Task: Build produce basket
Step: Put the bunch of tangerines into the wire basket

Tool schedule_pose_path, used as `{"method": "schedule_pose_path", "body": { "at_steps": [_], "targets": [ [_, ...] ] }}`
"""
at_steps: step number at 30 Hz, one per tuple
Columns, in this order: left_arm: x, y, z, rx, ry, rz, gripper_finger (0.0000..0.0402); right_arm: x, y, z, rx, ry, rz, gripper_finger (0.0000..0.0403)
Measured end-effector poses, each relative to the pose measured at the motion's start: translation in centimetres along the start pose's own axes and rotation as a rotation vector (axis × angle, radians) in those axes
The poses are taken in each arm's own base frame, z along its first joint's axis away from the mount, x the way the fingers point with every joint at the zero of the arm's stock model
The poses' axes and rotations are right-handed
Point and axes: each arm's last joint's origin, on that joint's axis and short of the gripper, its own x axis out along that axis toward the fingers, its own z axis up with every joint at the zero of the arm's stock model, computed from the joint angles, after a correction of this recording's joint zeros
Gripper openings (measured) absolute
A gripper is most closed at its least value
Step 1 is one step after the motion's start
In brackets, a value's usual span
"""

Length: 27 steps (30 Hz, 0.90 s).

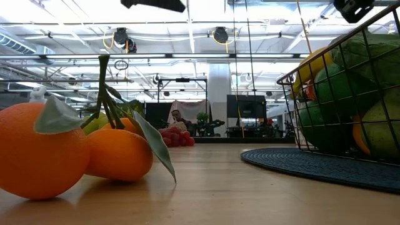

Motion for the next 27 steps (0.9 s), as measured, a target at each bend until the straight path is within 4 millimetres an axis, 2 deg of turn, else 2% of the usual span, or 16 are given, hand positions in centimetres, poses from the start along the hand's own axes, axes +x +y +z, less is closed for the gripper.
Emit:
{"method": "schedule_pose_path", "body": {
  "at_steps": [4,6,13,19,27],
  "targets": [
    [-0.1,-0.3,-0.6,-0.035,0.052,-0.041,0.0280,0.2,0.1,-0.1,-0.116,-0.026,-0.063,0.0247],
    [0.3,-1.1,-1.3,-0.034,0.068,-0.073,0.0280,0.4,0.2,-0.1,-0.161,-0.039,-0.082,0.0247],
    [0.7,-6.1,-6.0,0.089,0.131,-0.164,0.0280,1.4,0.6,0.2,-0.294,-0.089,-0.091,0.0247],
    [0.3,-9.8,-9.0,0.055,0.114,-0.254,0.0280,2.2,0.5,-0.4,-0.312,-0.042,-0.105,0.0247],
    [-0.1,-11.3,-11.1,0.012,0.129,-0.239,0.0280,2.8,0.5,-0.7,-0.316,-0.024,-0.107,0.0247]
  ]
}}
